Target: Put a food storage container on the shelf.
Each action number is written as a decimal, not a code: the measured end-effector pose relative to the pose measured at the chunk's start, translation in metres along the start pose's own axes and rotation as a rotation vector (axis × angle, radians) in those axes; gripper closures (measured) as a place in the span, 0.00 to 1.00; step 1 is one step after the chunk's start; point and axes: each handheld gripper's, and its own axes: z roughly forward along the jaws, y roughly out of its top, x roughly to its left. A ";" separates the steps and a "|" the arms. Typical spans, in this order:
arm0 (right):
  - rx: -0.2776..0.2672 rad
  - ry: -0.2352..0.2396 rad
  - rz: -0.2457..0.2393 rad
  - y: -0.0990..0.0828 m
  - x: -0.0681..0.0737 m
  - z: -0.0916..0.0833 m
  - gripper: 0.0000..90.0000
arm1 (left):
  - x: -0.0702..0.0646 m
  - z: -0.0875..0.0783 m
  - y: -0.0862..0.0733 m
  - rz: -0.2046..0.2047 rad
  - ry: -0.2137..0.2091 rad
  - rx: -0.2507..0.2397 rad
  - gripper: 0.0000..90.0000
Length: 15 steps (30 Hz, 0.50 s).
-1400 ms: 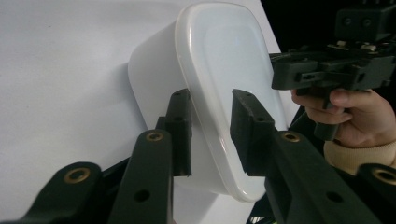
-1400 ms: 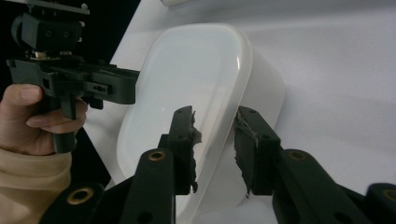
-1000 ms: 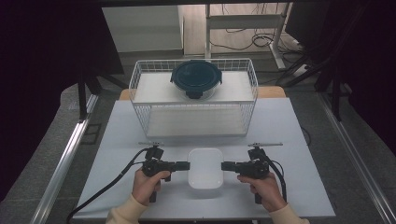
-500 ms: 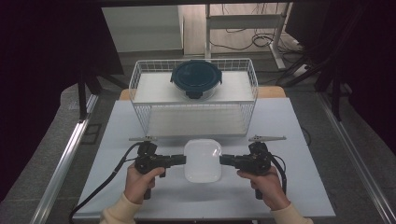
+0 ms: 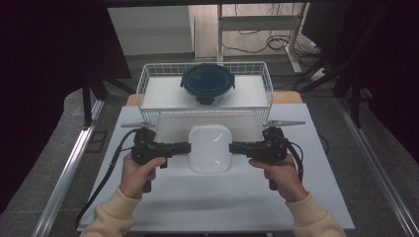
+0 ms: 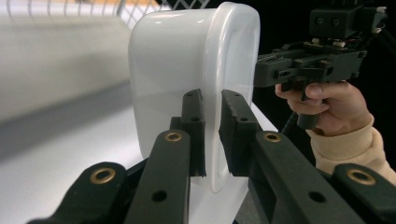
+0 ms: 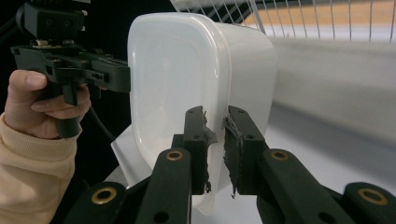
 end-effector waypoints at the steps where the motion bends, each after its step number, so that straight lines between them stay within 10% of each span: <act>1: -0.005 -0.003 -0.011 0.006 0.002 -0.001 0.87 | -0.002 -0.002 0.004 0.009 0.004 -0.007 0.90; 15: -0.072 -0.006 -0.100 0.077 0.039 -0.023 0.88 | -0.023 -0.031 0.069 0.083 0.015 -0.082 0.89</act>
